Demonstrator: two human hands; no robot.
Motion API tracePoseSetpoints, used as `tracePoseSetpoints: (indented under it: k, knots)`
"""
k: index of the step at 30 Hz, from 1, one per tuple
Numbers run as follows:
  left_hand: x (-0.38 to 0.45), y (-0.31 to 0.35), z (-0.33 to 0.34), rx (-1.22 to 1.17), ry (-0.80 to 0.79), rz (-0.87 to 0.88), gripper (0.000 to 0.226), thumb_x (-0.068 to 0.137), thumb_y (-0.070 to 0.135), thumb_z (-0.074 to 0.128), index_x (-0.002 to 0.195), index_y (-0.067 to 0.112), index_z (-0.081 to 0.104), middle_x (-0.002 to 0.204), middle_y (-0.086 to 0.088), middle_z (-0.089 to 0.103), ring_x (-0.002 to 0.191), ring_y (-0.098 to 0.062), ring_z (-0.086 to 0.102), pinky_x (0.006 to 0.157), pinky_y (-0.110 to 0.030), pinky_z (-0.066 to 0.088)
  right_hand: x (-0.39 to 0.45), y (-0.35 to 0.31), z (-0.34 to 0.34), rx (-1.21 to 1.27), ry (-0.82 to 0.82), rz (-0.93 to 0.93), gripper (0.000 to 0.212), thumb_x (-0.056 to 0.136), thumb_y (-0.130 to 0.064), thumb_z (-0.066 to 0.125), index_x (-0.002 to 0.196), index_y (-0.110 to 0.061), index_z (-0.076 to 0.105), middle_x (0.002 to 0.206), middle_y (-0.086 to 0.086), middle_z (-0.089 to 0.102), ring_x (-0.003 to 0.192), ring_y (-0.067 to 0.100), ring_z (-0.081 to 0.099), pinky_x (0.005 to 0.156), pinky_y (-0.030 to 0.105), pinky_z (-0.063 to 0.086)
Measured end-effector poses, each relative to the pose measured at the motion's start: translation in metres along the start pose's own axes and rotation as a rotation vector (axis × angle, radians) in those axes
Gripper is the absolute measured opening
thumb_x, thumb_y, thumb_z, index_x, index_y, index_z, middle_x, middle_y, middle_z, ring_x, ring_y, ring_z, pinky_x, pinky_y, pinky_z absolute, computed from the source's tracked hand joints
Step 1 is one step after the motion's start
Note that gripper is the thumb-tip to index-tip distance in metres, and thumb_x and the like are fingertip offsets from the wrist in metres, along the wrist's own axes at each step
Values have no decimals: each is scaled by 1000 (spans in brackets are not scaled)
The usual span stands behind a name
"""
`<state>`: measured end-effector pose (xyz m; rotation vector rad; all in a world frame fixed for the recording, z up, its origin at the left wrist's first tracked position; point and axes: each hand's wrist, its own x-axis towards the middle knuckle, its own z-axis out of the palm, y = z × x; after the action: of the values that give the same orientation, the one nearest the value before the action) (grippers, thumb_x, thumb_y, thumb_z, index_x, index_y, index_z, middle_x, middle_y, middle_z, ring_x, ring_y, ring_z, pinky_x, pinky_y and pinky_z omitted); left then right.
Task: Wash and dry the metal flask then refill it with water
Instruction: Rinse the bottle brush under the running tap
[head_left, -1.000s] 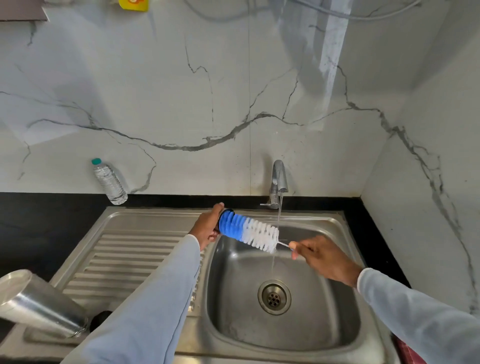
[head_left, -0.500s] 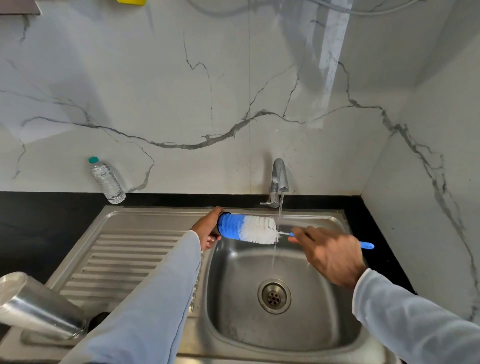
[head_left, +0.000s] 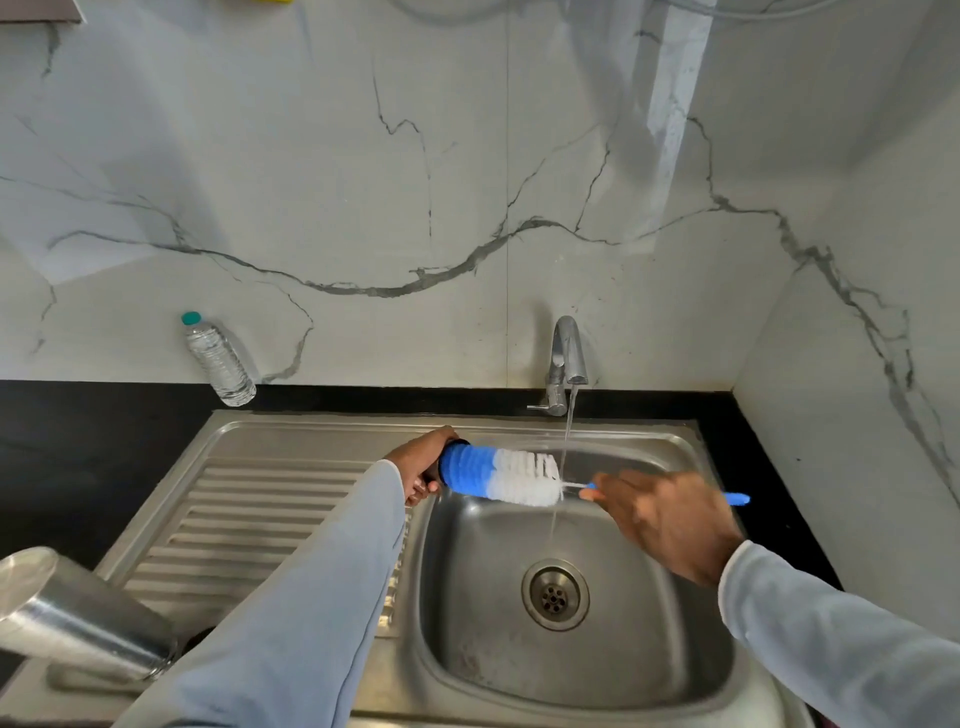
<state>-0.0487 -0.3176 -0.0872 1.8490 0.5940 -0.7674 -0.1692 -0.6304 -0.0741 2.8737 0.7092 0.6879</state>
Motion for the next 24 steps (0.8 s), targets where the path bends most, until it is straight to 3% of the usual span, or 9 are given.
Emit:
tracePoseSetpoints:
  k: [1,3,5,8,10,13,17,21,24]
  knots:
    - [2,-1,1,11,16,38,47,86,60,52,81,13,52,60,-5,47,42,-13,25,42,-19,20,3,-2,0,88,-163,98,48,105,-57,29,94,-29,68,70,-2,66,58,24,64,53,32,45]
    - [4,-2,2,-34,13,141,50,90,63,48,77,14,50,57,-4,44,43,-13,21,42,-21,19,12,-2,-2,518,-444,330,51,101,-61,37,87,-29,74,63,-3,62,56,15,57,60,29,43]
    - [6,-3,5,-149,-13,249,55,94,66,47,72,15,51,55,-2,44,43,-13,25,42,-22,20,18,0,-9,1057,-689,662,48,99,-58,49,88,-21,77,57,-1,46,45,12,36,50,25,32]
    - [7,-2,9,-327,14,363,54,95,65,54,86,13,65,68,-7,64,53,-17,53,50,-24,41,21,1,-20,1367,-868,888,52,97,-58,54,102,-11,75,60,-3,35,49,11,23,44,22,20]
    - [7,-4,11,-528,-41,409,50,98,57,57,109,10,67,93,-14,77,80,-25,75,67,-33,58,22,0,-21,1294,-749,815,48,97,-57,55,95,-15,78,57,-3,37,47,12,25,45,23,23]
    - [8,-9,11,-655,-83,436,55,102,50,53,120,-1,64,107,-20,77,97,-29,77,72,-38,64,20,4,-19,831,-471,602,39,96,-55,57,80,-28,80,48,-5,48,44,6,41,53,23,37]
    - [11,-11,9,-682,67,420,56,94,51,66,118,0,65,101,-21,77,92,-30,77,72,-41,64,4,13,-27,538,-330,525,45,92,-66,50,88,-29,77,60,-5,64,55,9,59,56,30,50]
    - [14,-6,11,-858,135,367,51,82,50,81,110,9,69,103,-17,77,94,-31,76,84,-46,63,-4,-8,-25,547,-188,483,46,89,-69,45,99,-39,78,71,-12,72,64,11,65,62,33,56]
    - [14,-1,8,-990,212,324,50,80,50,83,105,10,68,96,-11,72,73,-21,67,67,-29,59,-12,-6,-18,638,-144,551,56,87,-76,44,97,-32,77,78,-8,75,68,13,67,66,38,58]
